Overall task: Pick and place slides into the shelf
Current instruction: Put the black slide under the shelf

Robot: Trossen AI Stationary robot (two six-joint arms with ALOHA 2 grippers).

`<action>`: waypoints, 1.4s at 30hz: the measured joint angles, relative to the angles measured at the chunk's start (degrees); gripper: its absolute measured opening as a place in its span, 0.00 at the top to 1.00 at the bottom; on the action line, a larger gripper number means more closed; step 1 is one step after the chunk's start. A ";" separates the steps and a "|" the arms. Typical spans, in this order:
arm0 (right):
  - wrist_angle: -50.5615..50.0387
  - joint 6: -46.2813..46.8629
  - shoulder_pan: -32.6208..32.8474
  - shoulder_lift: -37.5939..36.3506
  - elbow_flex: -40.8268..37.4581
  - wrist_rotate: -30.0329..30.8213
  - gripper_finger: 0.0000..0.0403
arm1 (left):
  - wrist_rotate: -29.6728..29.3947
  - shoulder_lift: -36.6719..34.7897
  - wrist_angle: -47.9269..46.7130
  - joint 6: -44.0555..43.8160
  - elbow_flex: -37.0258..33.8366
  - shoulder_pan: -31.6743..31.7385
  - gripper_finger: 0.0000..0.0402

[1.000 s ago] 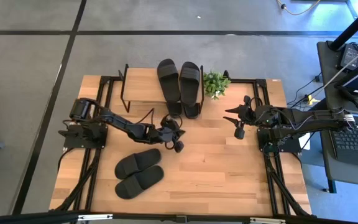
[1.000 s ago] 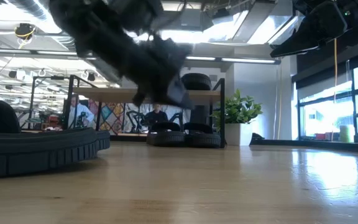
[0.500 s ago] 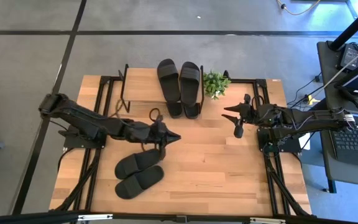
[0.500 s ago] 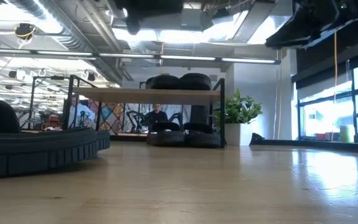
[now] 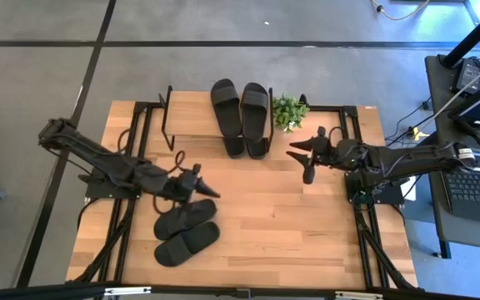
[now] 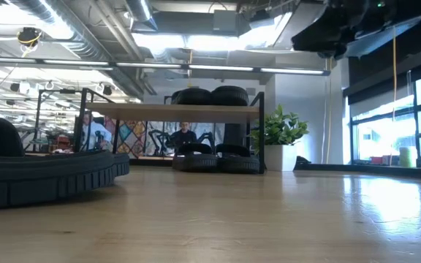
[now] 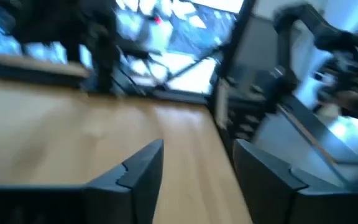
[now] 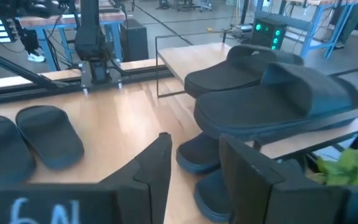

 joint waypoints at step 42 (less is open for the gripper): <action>16.49 -2.89 0.07 11.66 0.02 -4.70 0.66 | -24.29 -12.93 -40.72 -111.01 -7.20 -41.24 0.52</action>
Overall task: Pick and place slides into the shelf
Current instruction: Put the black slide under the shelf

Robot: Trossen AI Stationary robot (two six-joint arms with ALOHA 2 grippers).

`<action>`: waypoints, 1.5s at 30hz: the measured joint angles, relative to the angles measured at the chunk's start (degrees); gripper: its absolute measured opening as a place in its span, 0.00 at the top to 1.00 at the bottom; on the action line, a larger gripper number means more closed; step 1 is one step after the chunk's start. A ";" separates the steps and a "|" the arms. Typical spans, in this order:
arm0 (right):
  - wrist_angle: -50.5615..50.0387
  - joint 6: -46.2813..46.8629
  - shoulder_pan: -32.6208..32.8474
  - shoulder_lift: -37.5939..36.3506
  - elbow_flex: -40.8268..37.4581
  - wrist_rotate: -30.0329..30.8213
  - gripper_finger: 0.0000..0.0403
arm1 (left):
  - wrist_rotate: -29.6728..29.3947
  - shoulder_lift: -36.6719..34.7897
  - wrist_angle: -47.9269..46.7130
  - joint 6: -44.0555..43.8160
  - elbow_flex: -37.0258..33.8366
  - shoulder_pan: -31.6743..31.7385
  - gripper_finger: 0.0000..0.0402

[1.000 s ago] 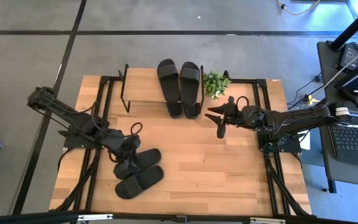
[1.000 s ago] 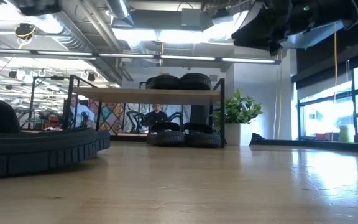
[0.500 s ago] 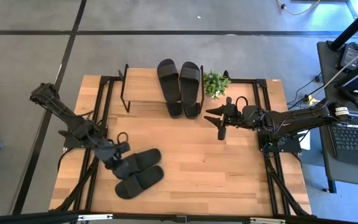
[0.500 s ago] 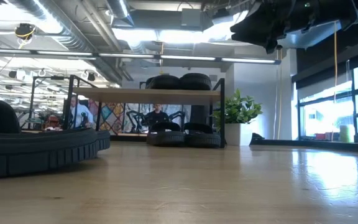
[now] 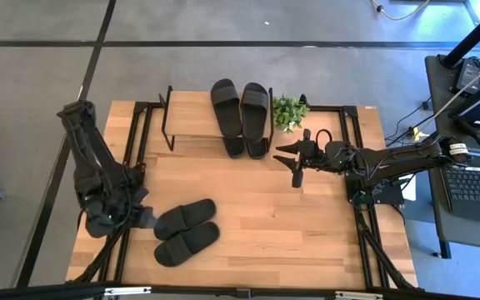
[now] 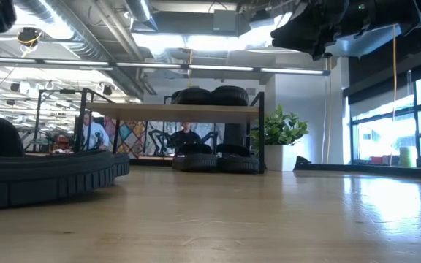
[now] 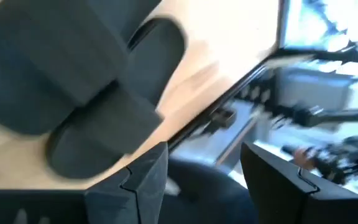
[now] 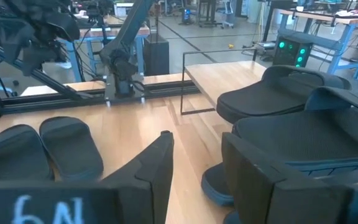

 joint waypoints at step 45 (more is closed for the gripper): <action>-0.01 -1.66 0.00 -0.04 0.00 0.00 0.66 | 8.80 10.87 8.97 -7.61 -16.80 8.89 0.52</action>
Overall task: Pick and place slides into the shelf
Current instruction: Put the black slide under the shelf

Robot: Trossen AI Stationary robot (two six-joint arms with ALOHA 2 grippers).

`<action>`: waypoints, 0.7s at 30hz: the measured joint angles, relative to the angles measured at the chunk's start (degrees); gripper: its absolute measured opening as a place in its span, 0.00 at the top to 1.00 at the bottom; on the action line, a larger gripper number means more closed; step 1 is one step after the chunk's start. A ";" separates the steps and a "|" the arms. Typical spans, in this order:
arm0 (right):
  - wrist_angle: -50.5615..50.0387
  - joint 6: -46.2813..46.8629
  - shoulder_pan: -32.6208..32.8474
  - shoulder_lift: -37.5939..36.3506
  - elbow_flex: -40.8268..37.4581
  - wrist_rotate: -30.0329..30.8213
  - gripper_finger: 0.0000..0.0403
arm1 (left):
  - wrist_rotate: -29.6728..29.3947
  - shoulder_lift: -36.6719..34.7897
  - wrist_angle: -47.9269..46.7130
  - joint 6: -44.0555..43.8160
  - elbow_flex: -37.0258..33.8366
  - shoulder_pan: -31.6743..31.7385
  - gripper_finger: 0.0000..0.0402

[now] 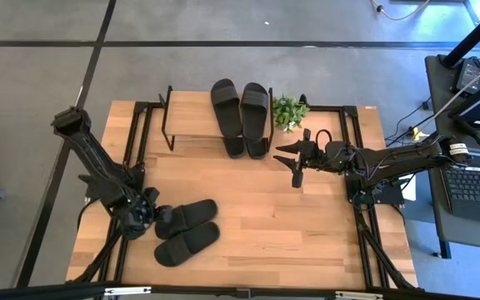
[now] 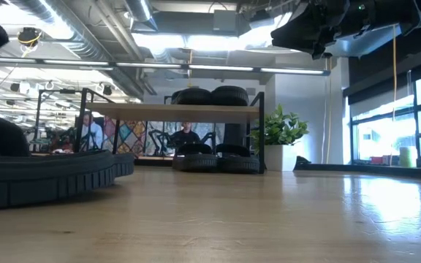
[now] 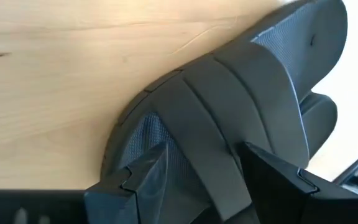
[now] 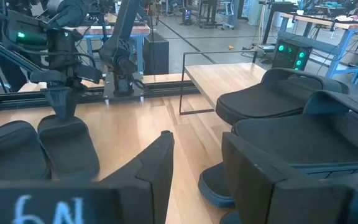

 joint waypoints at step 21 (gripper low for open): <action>-0.32 -0.11 0.00 0.00 0.00 0.00 0.66 | -6.84 7.07 9.83 6.96 0.02 10.69 0.52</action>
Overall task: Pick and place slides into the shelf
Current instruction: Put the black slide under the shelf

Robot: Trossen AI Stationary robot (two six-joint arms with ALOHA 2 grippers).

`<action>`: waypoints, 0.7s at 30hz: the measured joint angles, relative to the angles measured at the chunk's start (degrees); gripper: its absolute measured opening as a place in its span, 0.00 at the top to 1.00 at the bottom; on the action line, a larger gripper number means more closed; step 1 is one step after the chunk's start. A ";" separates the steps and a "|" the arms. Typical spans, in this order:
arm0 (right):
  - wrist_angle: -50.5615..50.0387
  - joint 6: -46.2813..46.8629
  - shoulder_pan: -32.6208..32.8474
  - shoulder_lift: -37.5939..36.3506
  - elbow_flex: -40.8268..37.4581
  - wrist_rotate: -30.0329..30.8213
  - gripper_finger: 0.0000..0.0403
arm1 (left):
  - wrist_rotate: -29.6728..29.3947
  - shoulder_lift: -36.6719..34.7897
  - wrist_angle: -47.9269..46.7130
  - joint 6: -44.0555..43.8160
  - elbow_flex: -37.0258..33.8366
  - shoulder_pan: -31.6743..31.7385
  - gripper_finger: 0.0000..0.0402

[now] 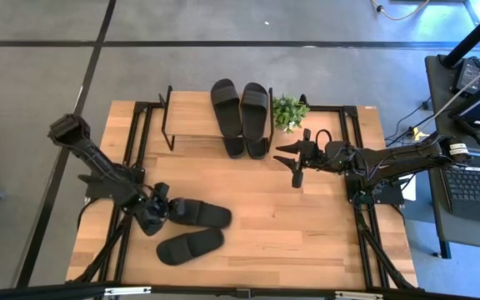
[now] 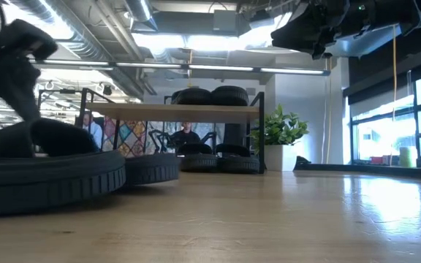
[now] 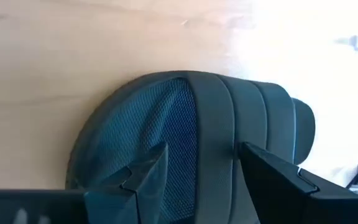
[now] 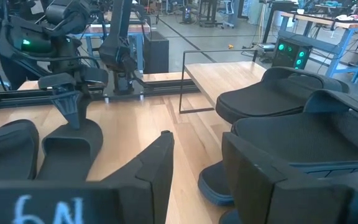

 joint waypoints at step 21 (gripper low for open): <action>-0.18 -6.76 1.06 2.75 1.84 -8.76 0.66 | 5.86 0.02 10.03 15.80 -0.02 8.50 0.52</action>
